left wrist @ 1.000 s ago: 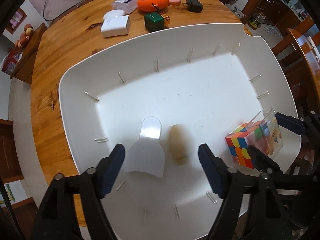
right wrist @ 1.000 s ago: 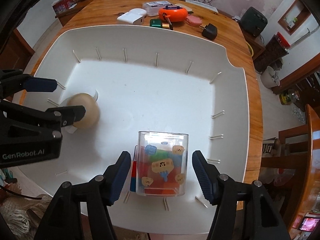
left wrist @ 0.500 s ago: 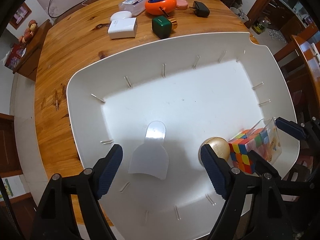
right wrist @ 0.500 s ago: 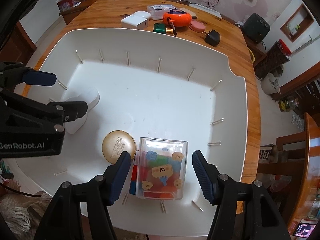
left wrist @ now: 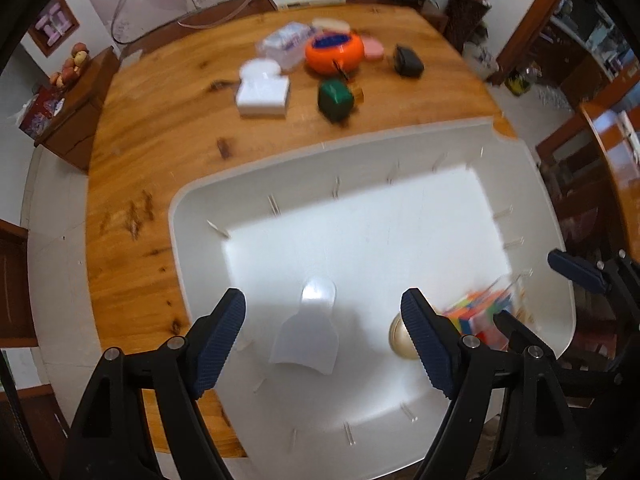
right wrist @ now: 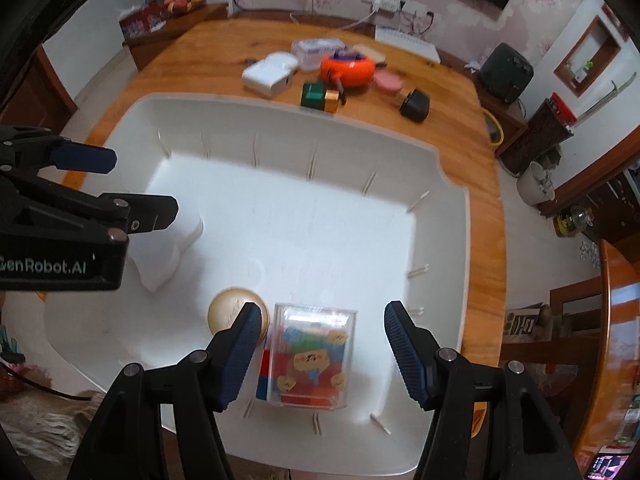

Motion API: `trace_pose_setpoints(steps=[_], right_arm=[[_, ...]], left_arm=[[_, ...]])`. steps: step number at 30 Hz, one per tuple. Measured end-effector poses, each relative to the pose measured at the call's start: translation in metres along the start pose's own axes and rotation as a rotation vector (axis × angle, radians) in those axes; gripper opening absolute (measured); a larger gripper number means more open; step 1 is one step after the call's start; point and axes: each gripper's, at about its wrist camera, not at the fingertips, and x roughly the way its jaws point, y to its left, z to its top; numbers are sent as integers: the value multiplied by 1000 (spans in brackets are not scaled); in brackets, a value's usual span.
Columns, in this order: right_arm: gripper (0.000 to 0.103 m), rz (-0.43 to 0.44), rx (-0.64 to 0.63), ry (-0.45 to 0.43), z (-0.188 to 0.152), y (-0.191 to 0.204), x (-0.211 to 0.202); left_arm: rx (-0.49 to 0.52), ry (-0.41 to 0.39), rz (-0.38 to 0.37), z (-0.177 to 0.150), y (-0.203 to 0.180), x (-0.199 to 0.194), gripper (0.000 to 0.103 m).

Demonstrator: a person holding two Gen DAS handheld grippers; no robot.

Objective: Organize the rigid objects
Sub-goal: 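Release the clear box beside the cube while the left tool drops the gold compact, then lift both tools out of the tray and reach toward the table items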

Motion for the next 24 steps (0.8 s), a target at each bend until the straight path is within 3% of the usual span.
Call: trace_pose_setpoints(steps=[13, 24], right_arm=[[65, 56, 110, -152, 42, -47, -55], [65, 20, 94, -248, 93, -83, -75]], left_arm=[[-83, -179, -13, 47, 21, -63, 83], [-91, -227, 54, 87, 32, -78, 83]])
